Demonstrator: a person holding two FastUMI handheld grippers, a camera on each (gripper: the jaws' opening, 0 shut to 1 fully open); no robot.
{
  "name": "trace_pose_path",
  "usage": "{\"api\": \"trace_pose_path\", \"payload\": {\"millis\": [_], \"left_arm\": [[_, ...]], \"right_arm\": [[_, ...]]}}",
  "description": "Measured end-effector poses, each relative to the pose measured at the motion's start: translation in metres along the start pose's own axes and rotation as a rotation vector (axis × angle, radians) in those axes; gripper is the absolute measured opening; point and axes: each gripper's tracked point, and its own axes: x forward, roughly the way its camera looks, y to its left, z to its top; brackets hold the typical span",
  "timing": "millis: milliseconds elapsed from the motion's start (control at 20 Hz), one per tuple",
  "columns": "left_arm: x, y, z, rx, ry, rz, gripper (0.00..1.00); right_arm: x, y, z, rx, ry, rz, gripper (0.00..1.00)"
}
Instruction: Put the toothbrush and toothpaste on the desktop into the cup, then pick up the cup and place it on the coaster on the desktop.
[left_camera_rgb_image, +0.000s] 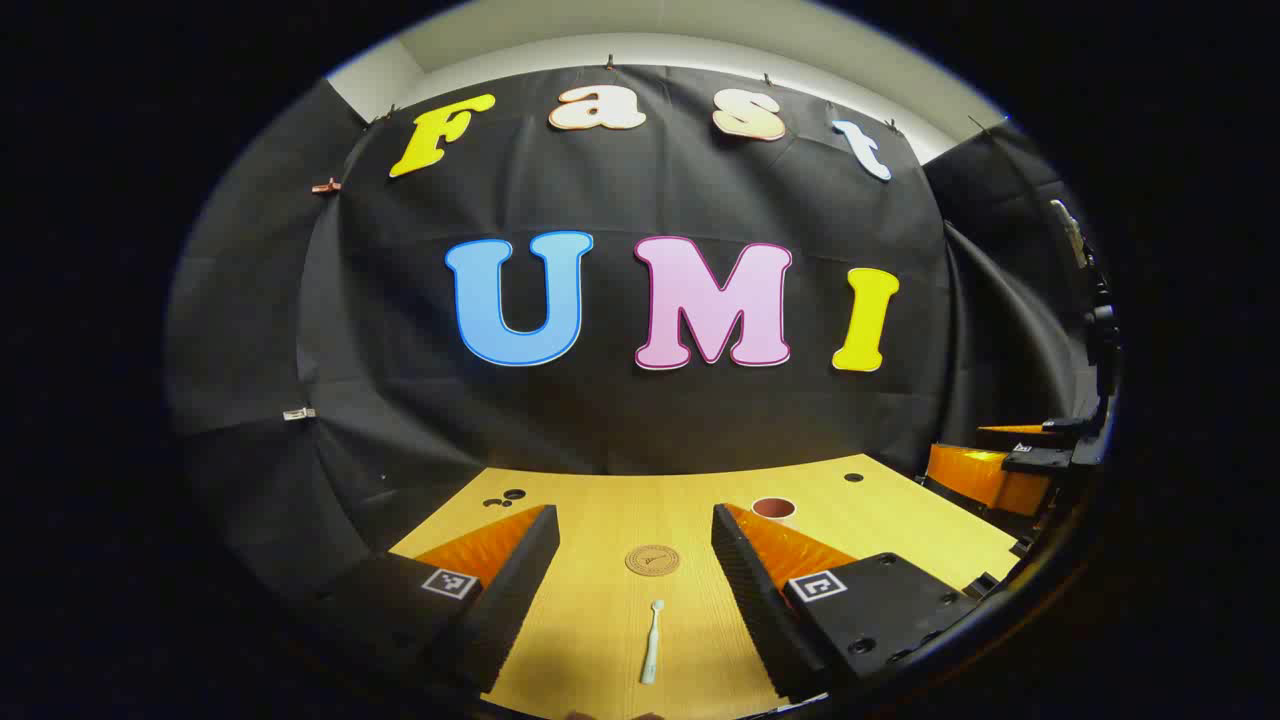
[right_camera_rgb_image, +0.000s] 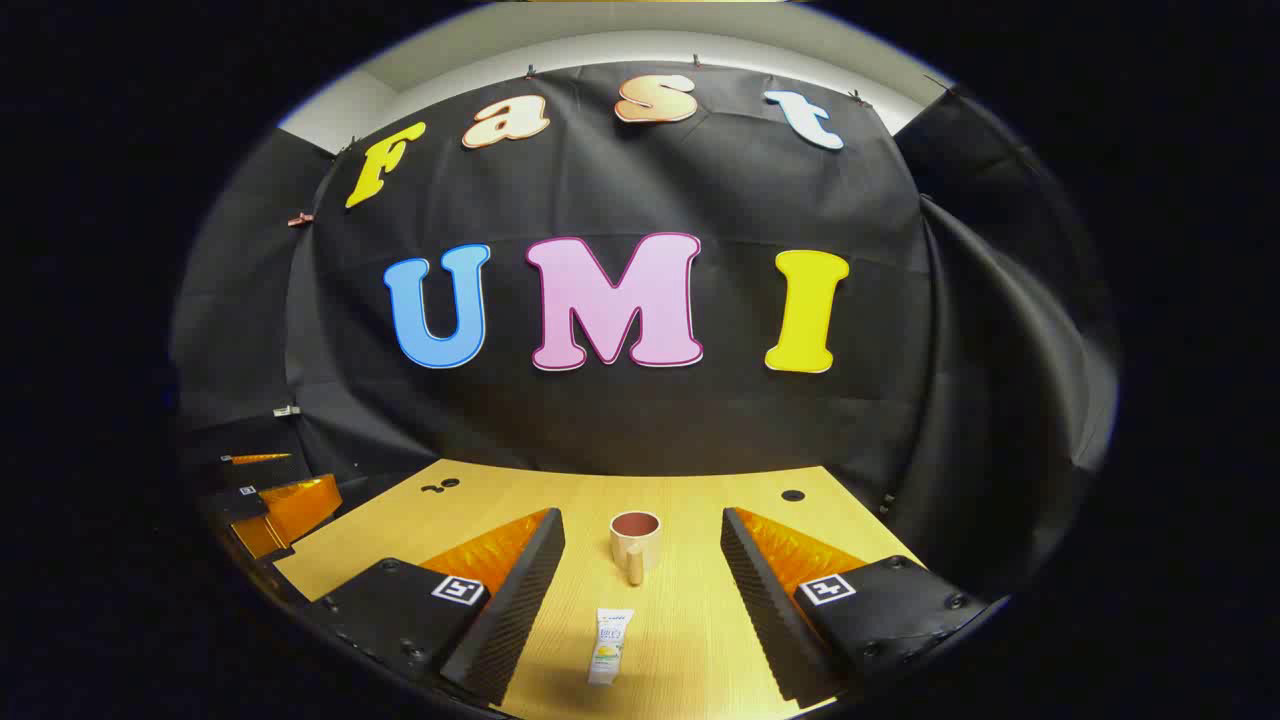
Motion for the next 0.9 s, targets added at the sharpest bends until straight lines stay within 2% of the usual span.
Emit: {"api": "trace_pose_path", "payload": {"millis": [200,550,900], "left_arm": [[0.006,-0.002,-0.004,0.017,0.011,-0.011,0.97],[0.013,-0.007,-0.008,0.040,0.022,-0.037,0.97],[0.020,0.002,-0.015,0.043,0.048,-0.011,0.97]], "right_arm": [[0.009,0.008,-0.007,0.001,0.023,0.017,0.99],[0.021,0.011,-0.023,0.019,0.087,0.023,0.97],[0.036,0.021,-0.042,0.043,0.160,0.049,0.97]]}}
